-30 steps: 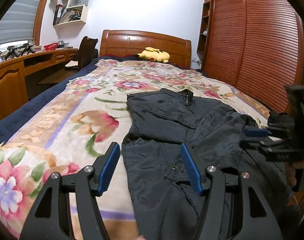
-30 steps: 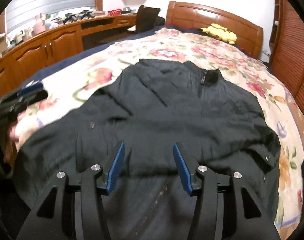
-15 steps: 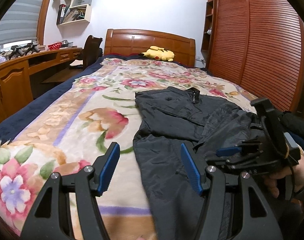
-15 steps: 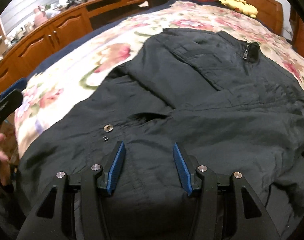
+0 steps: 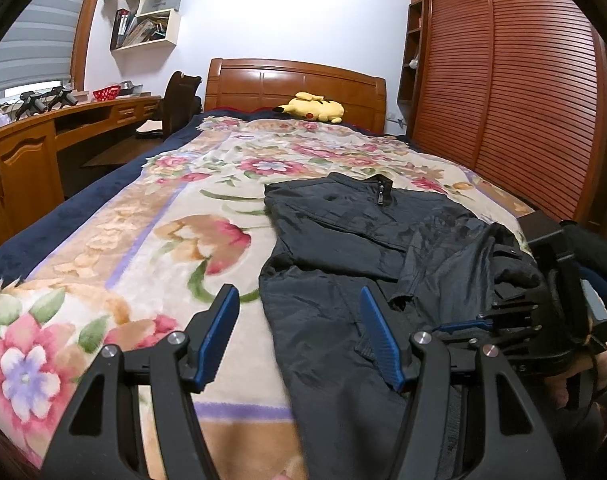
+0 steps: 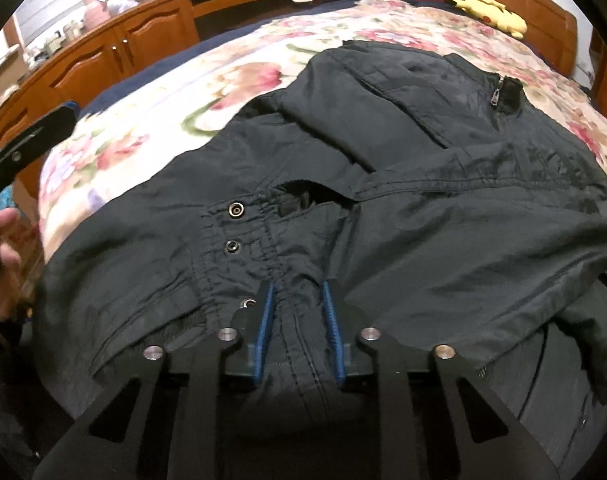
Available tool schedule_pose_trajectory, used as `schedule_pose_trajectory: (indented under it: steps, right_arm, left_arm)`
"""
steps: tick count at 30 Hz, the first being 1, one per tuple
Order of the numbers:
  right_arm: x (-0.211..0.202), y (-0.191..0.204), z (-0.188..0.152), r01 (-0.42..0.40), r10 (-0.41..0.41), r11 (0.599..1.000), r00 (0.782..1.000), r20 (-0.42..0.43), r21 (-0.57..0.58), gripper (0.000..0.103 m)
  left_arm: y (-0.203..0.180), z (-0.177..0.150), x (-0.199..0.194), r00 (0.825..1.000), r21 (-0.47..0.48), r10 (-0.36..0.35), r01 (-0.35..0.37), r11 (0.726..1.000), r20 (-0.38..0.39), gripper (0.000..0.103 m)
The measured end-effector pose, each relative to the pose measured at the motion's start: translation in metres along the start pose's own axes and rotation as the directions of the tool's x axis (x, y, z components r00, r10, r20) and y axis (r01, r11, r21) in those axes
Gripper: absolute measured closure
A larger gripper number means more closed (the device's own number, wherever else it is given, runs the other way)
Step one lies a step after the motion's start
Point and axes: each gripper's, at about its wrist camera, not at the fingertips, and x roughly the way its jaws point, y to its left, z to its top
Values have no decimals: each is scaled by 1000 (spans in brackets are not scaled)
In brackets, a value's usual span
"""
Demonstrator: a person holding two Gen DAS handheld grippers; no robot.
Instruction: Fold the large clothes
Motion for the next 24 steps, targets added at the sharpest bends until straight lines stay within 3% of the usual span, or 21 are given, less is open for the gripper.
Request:
schedule_pose_trajectory:
  steps: [9, 13, 16, 18, 24]
  right_arm:
    - [-61, 1, -34, 38, -38, 999, 994, 102, 7, 91]
    - [-75, -3, -47, 81, -83, 997, 991, 106, 16, 88]
    - [-81, -8, -52, 123, -127, 992, 984, 125, 40, 70]
    - [-88, -14, -54, 164, -172, 985, 973, 155, 62, 47]
    - [-100, -43, -59, 274, -295, 954, 933, 207, 125, 41]
  left_arm:
    - [-13, 0, -2, 1000, 16, -18, 18, 1000, 1, 41]
    - [-25, 1, 1, 999, 28, -39, 39, 999, -6, 41]
    - [-38, 1, 7, 998, 36, -64, 65, 997, -24, 41]
    - [-49, -1, 12, 996, 52, -76, 78, 996, -39, 41]
    - [-77, -9, 28, 988, 92, -110, 120, 988, -105, 41]
